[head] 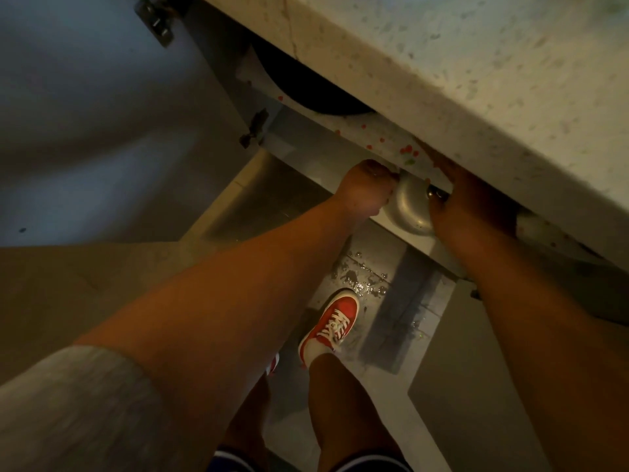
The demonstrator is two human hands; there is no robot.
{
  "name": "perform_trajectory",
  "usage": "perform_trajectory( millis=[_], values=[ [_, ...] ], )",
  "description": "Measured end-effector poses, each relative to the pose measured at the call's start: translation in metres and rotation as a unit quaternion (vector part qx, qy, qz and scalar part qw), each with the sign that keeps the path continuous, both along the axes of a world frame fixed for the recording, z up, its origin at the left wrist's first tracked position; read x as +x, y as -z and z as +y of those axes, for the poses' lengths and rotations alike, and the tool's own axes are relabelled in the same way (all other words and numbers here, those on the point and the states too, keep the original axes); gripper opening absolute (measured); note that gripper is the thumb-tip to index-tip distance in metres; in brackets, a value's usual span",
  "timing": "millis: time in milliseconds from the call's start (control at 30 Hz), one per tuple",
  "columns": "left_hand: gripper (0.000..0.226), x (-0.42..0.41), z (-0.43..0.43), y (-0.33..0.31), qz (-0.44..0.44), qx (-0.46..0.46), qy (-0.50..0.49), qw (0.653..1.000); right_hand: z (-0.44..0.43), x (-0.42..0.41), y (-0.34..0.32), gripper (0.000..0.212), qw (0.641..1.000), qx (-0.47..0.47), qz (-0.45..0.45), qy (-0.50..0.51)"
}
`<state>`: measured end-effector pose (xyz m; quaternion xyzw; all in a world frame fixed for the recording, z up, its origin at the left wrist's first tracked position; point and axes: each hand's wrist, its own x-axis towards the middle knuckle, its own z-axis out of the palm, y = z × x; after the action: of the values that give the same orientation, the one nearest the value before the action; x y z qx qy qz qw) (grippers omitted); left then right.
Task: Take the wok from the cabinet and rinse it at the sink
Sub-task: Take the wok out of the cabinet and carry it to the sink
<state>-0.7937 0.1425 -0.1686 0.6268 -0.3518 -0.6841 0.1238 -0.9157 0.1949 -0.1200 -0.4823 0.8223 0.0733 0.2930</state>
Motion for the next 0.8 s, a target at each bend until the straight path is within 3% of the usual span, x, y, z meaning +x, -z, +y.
perform_trajectory(
  millis=[67, 133, 233, 367, 500, 600, 633, 800],
  values=[
    [0.010, -0.001, -0.001, -0.004, 0.028, 0.017, -0.032, 0.999, 0.016, 0.009, 0.003, 0.055, 0.995, -0.079, 0.023, -0.054],
    [0.021, -0.001, 0.001, -0.004, 0.046, 0.013, -0.048, 0.998, 0.033, 0.022, 0.006, 0.058, 0.988, -0.138, -0.010, -0.068],
    [0.036, 0.004, 0.002, -0.002, 0.060, -0.001, -0.057, 0.997, 0.047, 0.040, 0.017, 0.057, 0.980, -0.170, -0.105, -0.020],
    [0.037, 0.012, -0.006, 0.005, 0.032, -0.014, -0.059, 0.998, 0.048, 0.053, 0.024, 0.040, 0.963, -0.198, -0.175, 0.048],
    [0.029, 0.015, -0.020, 0.009, 0.022, -0.006, -0.070, 0.997, 0.016, 0.055, 0.034, 0.022, 0.939, -0.110, -0.279, 0.168],
    [0.037, 0.016, -0.032, 0.011, 0.024, 0.002, -0.081, 0.996, -0.011, 0.058, 0.039, 0.011, 0.850, 0.020, -0.442, 0.286],
    [0.037, 0.018, -0.035, 0.011, 0.025, 0.003, -0.079, 0.997, -0.019, 0.058, 0.040, 0.005, 0.835, 0.057, -0.463, 0.291],
    [0.031, 0.020, -0.045, 0.016, 0.064, 0.041, -0.100, 0.992, -0.036, 0.061, 0.051, 0.011, 0.838, 0.083, -0.458, 0.285]
  ],
)
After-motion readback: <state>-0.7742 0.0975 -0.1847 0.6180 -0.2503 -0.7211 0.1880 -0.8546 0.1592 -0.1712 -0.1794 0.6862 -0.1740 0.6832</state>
